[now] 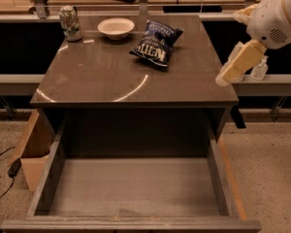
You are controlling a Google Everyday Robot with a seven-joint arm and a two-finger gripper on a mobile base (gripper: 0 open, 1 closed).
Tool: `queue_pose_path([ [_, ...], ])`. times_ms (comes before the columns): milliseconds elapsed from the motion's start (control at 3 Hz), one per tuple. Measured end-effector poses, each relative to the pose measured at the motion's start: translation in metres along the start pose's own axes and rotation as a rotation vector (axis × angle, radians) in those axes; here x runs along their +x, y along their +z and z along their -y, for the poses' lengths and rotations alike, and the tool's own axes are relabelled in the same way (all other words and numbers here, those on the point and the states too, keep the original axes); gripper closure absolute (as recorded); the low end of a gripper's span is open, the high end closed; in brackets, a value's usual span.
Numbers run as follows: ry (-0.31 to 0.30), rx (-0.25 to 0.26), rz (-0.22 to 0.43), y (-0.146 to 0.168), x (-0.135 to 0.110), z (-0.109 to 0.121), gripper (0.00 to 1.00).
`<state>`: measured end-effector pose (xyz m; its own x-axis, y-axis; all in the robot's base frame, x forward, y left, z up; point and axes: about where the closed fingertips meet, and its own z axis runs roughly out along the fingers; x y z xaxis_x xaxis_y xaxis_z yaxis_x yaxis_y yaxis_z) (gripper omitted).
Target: Place blue chip bag into top drawer
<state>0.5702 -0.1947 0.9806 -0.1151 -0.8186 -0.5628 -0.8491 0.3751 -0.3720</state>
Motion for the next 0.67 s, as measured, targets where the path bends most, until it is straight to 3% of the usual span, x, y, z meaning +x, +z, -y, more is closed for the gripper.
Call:
queue_pose_path([
  [333, -0.035, 0.1, 0.06, 0.015, -0.0158, 0.0497, 0.0],
  [667, -0.026, 0.092, 0.064, 0.0216, -0.0172, 0.0472, 0.0],
])
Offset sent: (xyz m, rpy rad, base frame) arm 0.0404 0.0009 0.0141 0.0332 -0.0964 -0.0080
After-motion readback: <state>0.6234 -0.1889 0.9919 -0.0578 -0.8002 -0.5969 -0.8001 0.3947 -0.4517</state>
